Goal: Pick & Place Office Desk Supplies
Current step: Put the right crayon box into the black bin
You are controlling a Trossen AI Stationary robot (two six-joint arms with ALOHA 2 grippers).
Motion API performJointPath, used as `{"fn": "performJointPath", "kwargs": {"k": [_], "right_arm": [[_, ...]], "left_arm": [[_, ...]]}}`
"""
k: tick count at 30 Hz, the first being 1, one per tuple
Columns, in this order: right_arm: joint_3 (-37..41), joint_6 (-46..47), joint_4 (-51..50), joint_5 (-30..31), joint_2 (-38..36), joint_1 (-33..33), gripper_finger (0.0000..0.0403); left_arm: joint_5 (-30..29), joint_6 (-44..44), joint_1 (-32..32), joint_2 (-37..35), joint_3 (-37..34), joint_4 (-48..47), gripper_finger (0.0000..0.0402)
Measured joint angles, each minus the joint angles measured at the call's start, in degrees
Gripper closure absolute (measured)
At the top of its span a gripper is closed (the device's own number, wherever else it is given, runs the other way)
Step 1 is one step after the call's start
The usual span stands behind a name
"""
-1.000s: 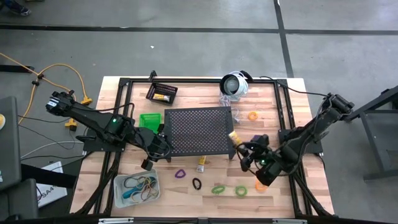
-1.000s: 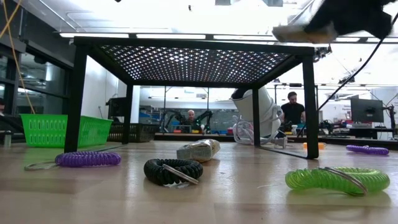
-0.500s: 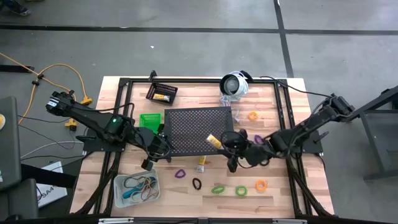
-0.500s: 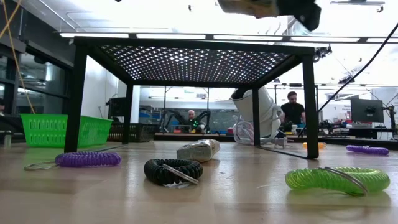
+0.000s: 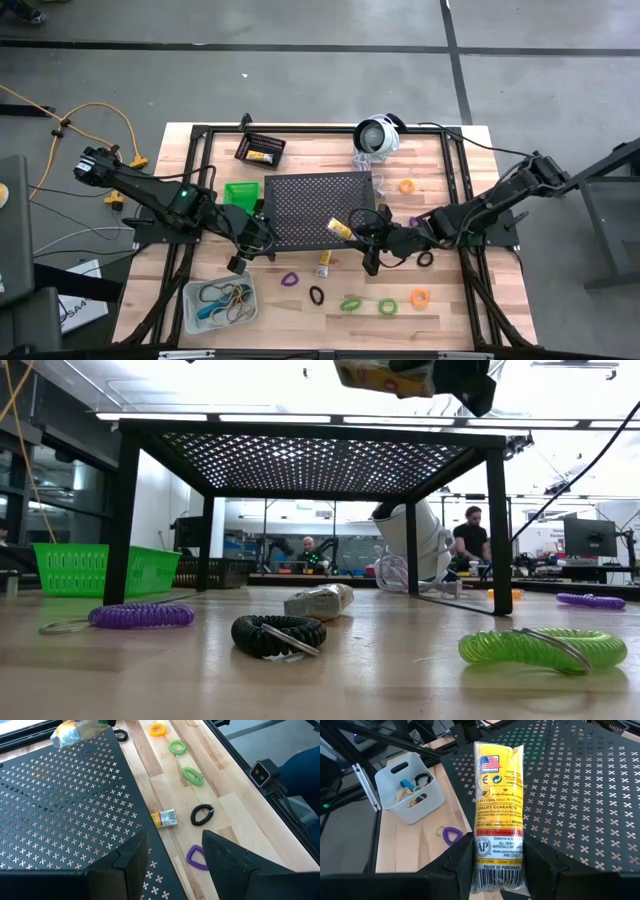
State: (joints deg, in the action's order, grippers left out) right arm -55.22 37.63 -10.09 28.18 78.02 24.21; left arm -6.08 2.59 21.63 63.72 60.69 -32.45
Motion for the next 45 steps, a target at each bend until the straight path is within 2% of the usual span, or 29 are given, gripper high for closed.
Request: {"fn": "performJointPath", "kwargs": {"k": [6,19,25,33,38,45], "right_arm": [[0.00,0.00,0.02,-0.34,0.00,-0.38,0.0267],[0.00,-0.38,0.12,-6.40,0.00,-2.95,0.0267],[0.00,0.68,3.01,-11.37,0.00,-3.96,0.0267],[0.00,6.64,8.86,-24.30,0.00,-5.99,0.0267],[0.00,10.28,9.61,-29.15,0.00,-7.28,0.0267],[0.00,12.65,13.22,-34.48,0.00,-8.27,0.0267]], "left_arm": [[0.01,0.00,-0.02,0.00,0.00,0.00,0.0224],[0.01,0.59,-0.02,0.00,0.00,0.48,0.0224],[0.00,0.67,-0.13,0.00,0.00,2.90,0.0224],[-2.84,2.04,-0.13,0.00,0.00,3.17,0.0224],[-3.87,10.01,-0.13,0.53,0.00,4.76,0.0224],[-4.01,24.15,-0.13,3.94,0.02,15.86,0.0224]]}}
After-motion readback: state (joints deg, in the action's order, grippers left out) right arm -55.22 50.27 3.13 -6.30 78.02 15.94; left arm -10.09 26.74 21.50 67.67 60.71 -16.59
